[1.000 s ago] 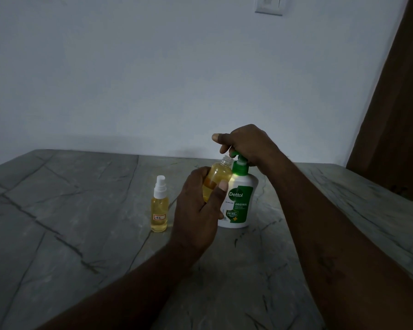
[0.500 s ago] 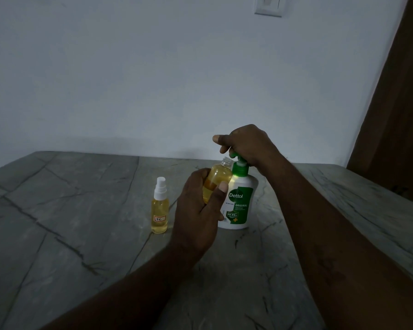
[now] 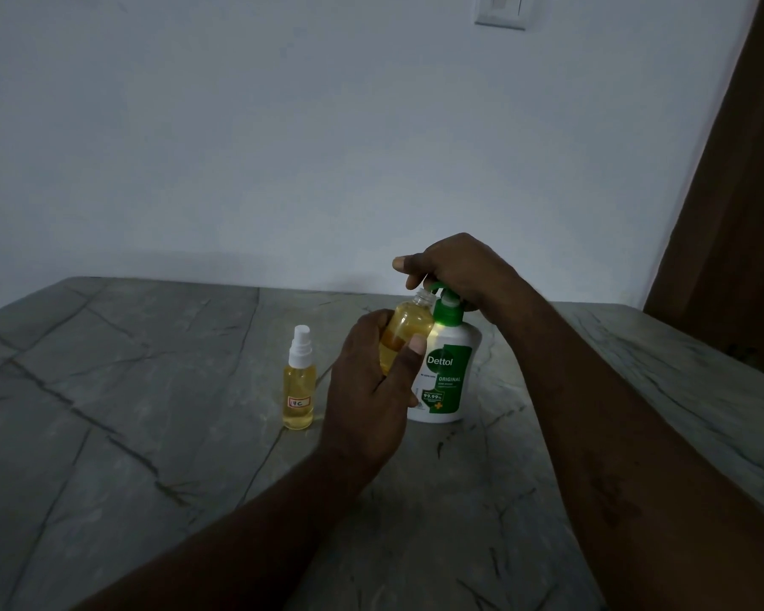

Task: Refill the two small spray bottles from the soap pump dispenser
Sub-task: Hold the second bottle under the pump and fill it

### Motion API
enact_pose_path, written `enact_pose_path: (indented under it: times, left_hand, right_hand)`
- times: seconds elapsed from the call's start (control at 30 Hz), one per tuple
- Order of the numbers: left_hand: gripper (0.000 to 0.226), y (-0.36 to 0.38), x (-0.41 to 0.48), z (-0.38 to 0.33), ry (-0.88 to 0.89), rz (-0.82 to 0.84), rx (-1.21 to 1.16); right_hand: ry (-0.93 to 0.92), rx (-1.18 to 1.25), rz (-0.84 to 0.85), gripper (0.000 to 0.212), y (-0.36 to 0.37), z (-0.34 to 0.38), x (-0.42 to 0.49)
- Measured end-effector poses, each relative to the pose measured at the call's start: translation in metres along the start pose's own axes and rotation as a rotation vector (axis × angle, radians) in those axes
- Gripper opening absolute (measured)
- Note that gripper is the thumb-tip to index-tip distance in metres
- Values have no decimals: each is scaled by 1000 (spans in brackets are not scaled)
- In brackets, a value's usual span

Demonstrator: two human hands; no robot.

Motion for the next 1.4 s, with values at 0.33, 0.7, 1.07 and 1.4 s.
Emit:
enact_pose_path:
  times: [0.33, 0.7, 1.07, 1.4]
  left_hand:
    - [40, 1, 0, 1, -1, 4, 3]
    - [42, 2, -1, 1, -21, 24, -10]
    - [65, -12, -3, -4, 17, -22, 195]
    - [44, -20, -6, -13, 25, -66, 249]
  right_hand:
    - [-62, -9, -93, 42, -6, 1, -2]
    - [-17, 18, -68, 42, -5, -3, -1]
    - [-114, 109, -350, 56, -25, 4, -5]
    - [18, 528, -385, 75, -18, -18, -27]
Point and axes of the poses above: each hand's wrist, its own x-axis towards the middle knuckle, its own y-axis out of the palm, z = x × y, the point moved 7 cm from there along x, towards the middle knuckle, and after that the axes turned 2 degrees about x, right-handed, at the moved point
